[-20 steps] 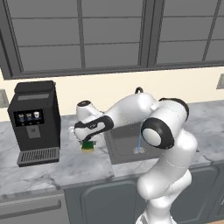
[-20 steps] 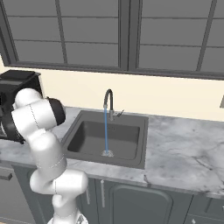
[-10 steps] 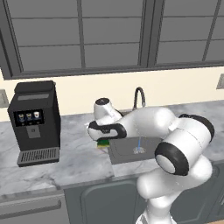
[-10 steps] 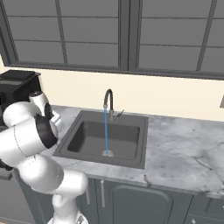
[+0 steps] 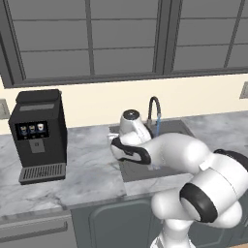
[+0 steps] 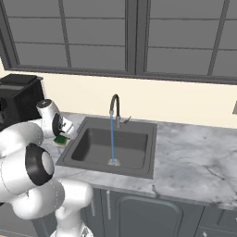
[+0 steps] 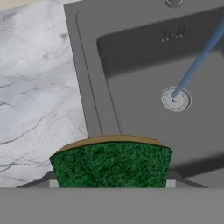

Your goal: Soak the sponge with water for a few seconds and then drop it inside the sink.

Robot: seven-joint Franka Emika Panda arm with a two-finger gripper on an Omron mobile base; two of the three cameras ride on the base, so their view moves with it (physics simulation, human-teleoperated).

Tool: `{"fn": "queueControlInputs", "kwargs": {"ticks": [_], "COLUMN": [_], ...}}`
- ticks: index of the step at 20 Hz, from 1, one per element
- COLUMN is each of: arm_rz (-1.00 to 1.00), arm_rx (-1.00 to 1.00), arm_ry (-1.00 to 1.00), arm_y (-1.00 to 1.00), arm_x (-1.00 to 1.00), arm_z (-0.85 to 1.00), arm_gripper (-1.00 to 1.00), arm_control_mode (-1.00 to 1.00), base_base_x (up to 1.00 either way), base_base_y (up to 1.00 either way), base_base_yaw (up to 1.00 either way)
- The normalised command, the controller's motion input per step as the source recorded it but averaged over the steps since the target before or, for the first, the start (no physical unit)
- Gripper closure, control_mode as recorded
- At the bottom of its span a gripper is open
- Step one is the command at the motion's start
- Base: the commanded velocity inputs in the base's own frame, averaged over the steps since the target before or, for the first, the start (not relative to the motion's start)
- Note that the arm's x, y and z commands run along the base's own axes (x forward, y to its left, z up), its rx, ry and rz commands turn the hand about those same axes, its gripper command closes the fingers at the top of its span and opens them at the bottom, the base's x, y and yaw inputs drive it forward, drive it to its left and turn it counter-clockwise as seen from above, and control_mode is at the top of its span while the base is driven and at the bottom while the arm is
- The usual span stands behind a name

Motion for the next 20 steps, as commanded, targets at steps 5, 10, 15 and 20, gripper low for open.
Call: {"fn": "queueControlInputs", "kwargs": {"ticks": [5, 10, 15, 20], "arm_rz": [-0.03, -0.12, -0.15, -0.17], "arm_rx": [0.00, 0.00, 0.00, 0.00], "arm_ry": [-0.10, -0.08, -0.13, -0.14], "arm_y": [-0.22, -0.06, -0.07, -0.11], "arm_x": [0.00, 0.00, 0.00, 0.00], "arm_z": [0.04, 0.00, 0.00, 0.02], "arm_gripper": [1.00, 1.00, 1.00, 1.00], "arm_control_mode": [-1.00, -1.00, -1.00, -1.00], "base_base_x": [0.00, 0.00, 0.00, 0.00], "base_base_y": [0.00, 0.00, 0.00, 0.00], "base_base_yaw": [0.00, 0.00, 0.00, 0.00]}}
